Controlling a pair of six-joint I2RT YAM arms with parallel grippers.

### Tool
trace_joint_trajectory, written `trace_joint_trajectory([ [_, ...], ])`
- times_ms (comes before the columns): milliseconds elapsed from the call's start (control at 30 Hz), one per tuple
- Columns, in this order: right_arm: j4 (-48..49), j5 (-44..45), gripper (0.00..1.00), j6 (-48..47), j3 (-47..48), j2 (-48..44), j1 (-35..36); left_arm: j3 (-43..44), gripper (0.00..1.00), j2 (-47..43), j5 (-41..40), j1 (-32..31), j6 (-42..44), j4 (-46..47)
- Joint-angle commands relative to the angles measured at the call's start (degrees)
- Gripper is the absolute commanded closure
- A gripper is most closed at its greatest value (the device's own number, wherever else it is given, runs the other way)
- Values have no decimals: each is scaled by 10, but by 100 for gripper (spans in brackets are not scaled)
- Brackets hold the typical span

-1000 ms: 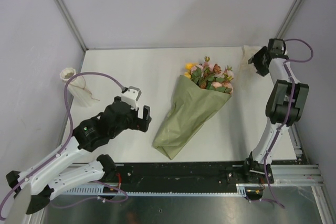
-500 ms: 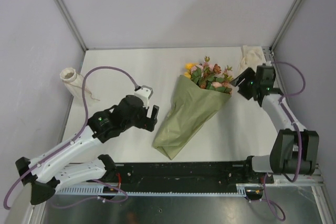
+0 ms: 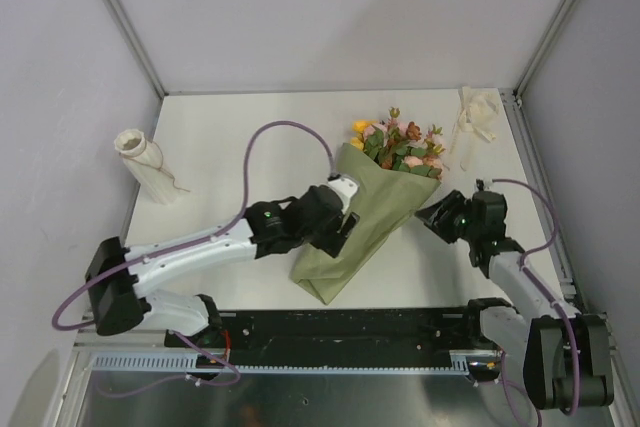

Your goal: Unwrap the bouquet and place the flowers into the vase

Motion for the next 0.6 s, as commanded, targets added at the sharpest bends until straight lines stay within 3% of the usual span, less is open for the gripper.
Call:
trace_joint_trajectory([
  [0,116,-28,51,42,-59,-29,1,30,23,50,-15,-30,31,87],
  [233,193,-57,55,51,-89,3,2,37,34,130,-13,-44,32,152],
  [567,268,-61,57,58,-102,66,2,42,38,195,1,-57,27,180],
])
